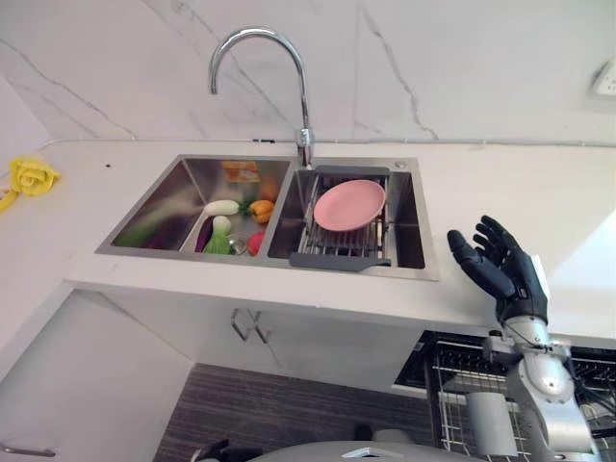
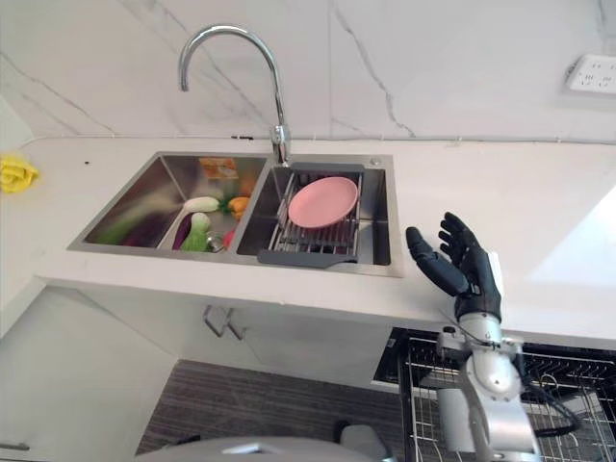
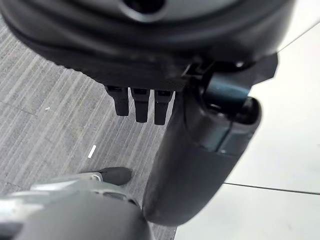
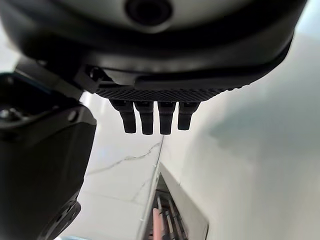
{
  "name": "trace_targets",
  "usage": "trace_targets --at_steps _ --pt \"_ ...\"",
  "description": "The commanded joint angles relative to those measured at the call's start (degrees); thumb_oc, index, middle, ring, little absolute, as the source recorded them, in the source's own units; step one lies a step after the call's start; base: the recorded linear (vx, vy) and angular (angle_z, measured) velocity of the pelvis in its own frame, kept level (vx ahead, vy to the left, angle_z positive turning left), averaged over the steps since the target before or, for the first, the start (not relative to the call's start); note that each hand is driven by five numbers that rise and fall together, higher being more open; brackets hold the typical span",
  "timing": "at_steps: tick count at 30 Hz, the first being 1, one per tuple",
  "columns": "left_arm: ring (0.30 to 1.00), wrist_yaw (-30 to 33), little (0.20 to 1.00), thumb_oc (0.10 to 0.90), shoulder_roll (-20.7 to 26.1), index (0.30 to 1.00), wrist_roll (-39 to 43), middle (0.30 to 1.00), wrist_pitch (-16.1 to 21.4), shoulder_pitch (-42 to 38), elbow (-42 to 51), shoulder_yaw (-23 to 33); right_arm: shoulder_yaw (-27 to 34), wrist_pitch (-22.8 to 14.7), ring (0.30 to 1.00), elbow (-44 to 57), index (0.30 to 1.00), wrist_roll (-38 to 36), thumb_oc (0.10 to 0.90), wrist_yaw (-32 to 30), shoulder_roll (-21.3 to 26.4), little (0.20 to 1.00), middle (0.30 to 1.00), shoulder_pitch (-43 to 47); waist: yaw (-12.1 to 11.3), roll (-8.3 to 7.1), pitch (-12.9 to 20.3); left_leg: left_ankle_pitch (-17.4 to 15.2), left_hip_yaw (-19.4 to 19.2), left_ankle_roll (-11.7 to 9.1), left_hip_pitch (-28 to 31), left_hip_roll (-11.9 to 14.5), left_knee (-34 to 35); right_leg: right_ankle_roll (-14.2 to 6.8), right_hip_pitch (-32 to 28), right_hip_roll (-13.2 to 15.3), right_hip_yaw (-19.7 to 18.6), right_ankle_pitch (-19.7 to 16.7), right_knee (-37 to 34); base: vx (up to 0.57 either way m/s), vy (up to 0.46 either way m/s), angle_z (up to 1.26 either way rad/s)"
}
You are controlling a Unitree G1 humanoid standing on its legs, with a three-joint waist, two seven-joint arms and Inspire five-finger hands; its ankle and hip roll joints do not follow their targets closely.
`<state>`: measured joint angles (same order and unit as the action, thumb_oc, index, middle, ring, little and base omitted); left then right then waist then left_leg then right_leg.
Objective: Place the dishes in the dishwasher.
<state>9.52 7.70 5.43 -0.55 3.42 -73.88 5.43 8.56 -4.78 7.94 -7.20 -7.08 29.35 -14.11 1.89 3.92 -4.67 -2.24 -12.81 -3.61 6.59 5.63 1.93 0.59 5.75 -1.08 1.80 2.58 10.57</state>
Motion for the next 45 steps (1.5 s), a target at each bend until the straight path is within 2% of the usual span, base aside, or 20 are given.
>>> trace_targets --at_steps 1,2,3,4,6,8,9,10,11,16,19,25,33,45 --pt "0.9 -0.4 0.9 0.8 3.4 0.9 -4.1 0.9 -0.2 -0.4 -2.6 -1.8 4.5 -4.2 0.9 9.0 0.9 10.9 0.8 -1.5 0.5 0.9 0.9 6.6 -1.2 -5.07 0.1 3.0 1.1 -2.4 1.1 2.2 2.6 -11.1 -11.0 10.4 -0.8 -3.5 -13.0 0.0 0.0 0.0" --pt "0.9 -0.4 0.9 0.8 3.4 0.9 -4.1 0.9 -0.2 -0.4 -2.6 -1.8 4.5 -4.2 0.9 9.0 0.9 10.9 0.8 -1.5 0.5 0.9 0.9 6.6 -1.2 -5.07 0.1 3.0 1.1 -2.4 1.1 2.2 2.6 -11.1 -11.0 10.4 -0.8 -3.5 -13.0 0.0 0.0 0.0" --pt "0.9 -0.5 0.9 0.8 3.7 0.9 -4.9 0.9 -0.3 -0.3 -2.5 -1.7 5.2 -3.2 0.9 10.2 0.9 19.2 0.8 -2.1 4.6 0.9 0.9 8.1 -1.8 -5.14 0.3 3.0 1.5 -2.3 1.0 2.2 2.6 -11.1 -11.4 10.5 -0.4 -3.5 -13.3 0.01 0.015 0.03" --pt "0.9 -0.6 0.9 0.8 3.8 0.9 -5.2 0.9 -0.4 -0.3 -2.3 -1.8 5.2 -2.8 0.9 10.5 0.9 21.1 0.8 -1.9 6.0 0.9 0.9 8.9 -2.0 -5.07 0.3 3.0 1.7 -2.3 0.9 2.2 2.7 -11.2 -11.4 10.5 -0.2 -3.5 -13.4 -0.03 0.009 0.09" --pt "0.9 -0.6 0.9 0.8 3.7 0.9 -5.2 0.9 -0.4 -0.4 -2.2 -1.8 5.2 -2.8 0.9 10.4 0.9 21.1 0.8 -1.9 6.1 0.9 0.9 9.1 -1.9 -5.02 0.2 3.6 1.7 -2.3 0.6 2.2 2.6 -11.1 -11.0 10.4 -0.3 -4.0 -13.2 -0.04 0.001 0.11" --pt "0.9 -1.0 0.9 0.8 3.9 0.9 -6.1 0.9 -0.4 -0.2 -1.9 -2.7 4.7 -1.2 0.9 10.7 0.9 30.9 0.8 -1.8 11.4 0.9 0.9 11.1 -2.8 -5.14 0.6 2.9 2.2 -2.3 0.9 2.0 2.8 -11.2 -11.7 10.6 0.5 -3.5 -13.6 0.04 0.021 0.07" --pt "0.9 -1.0 0.9 0.8 3.9 0.9 -6.1 0.9 -0.4 -0.2 -1.9 -2.7 4.7 -1.2 0.9 10.7 0.9 30.9 0.8 -1.8 11.4 0.9 0.9 11.1 -2.8 -5.14 0.6 2.9 2.2 -2.3 0.9 2.0 2.8 -11.2 -11.7 10.6 0.5 -3.5 -13.6 0.04 0.022 0.04" --pt "0.9 -1.2 0.9 0.8 3.9 0.9 -7.0 0.9 -0.6 -0.2 -1.7 -3.2 3.5 -0.9 0.9 10.8 0.9 37.0 0.8 -1.3 15.3 0.9 0.9 13.1 -3.4 -5.13 0.8 2.9 2.5 -2.3 0.8 1.8 2.8 -11.3 -12.0 10.7 0.9 -3.5 -13.7 0.0 0.018 0.12" --pt "0.9 -1.5 0.9 0.8 4.0 0.9 -7.5 0.9 -0.5 -0.3 -1.3 -4.0 1.9 -0.4 0.9 9.9 0.9 40.0 0.8 -0.9 17.8 0.9 0.9 15.0 -3.8 -5.13 0.8 2.8 2.8 -2.3 0.8 1.8 2.8 -11.3 -12.3 10.8 1.2 -3.4 -13.8 -0.04 0.016 0.19" --pt "0.9 -2.4 0.9 0.8 4.6 0.9 -8.6 0.9 -0.5 -0.2 -1.3 -5.5 -5.7 -0.5 0.9 5.5 0.9 49.7 0.8 0.7 26.7 0.9 0.9 23.0 -5.3 -5.37 0.9 3.5 3.5 -2.4 0.5 1.6 2.8 -11.4 -12.7 10.9 2.3 -4.1 -14.1 -0.02 0.007 0.09" --pt "0.9 -2.6 0.9 0.8 4.7 0.9 -8.6 0.9 -0.7 -0.2 -1.5 -5.8 -9.1 -0.4 0.9 3.8 0.9 51.2 0.8 1.8 28.7 0.9 0.9 26.7 -5.8 -5.45 1.1 2.8 3.8 -2.5 0.8 1.6 2.9 -11.5 -13.3 11.1 2.7 -3.6 -14.3 0.02 0.014 0.08" --pt "0.9 -3.4 0.9 0.8 5.0 0.9 -8.8 0.9 -1.1 -0.2 -1.8 -6.2 -17.7 0.4 0.9 -2.1 0.9 54.9 0.8 4.3 31.9 0.9 0.9 34.8 -6.8 -5.68 1.2 3.6 4.5 -2.6 0.2 1.5 2.9 -11.3 -13.1 11.1 3.5 -4.2 -14.3 -0.02 0.013 0.1" --pt "0.9 -4.1 0.9 0.8 5.0 0.9 -9.0 0.9 -1.5 0.2 -2.2 -5.8 -22.6 -0.2 0.9 -3.4 0.9 60.0 0.8 7.0 35.0 0.9 0.9 37.4 -7.4 -5.91 1.3 3.6 5.1 -2.6 -0.1 1.1 3.0 -11.4 -13.3 11.5 4.6 -4.4 -14.4 0.0 0.01 0.04" --pt "0.9 -4.3 0.9 0.8 4.6 0.9 -8.1 0.9 -1.4 0.8 -1.7 -6.2 -26.3 1.2 0.9 -9.5 0.9 65.8 0.8 6.9 33.5 0.9 0.9 38.4 -7.7 -5.63 1.3 3.4 5.4 -2.6 -0.1 0.7 3.1 -11.6 -13.5 12.2 5.1 -4.5 -14.6 0.0 0.005 0.03"
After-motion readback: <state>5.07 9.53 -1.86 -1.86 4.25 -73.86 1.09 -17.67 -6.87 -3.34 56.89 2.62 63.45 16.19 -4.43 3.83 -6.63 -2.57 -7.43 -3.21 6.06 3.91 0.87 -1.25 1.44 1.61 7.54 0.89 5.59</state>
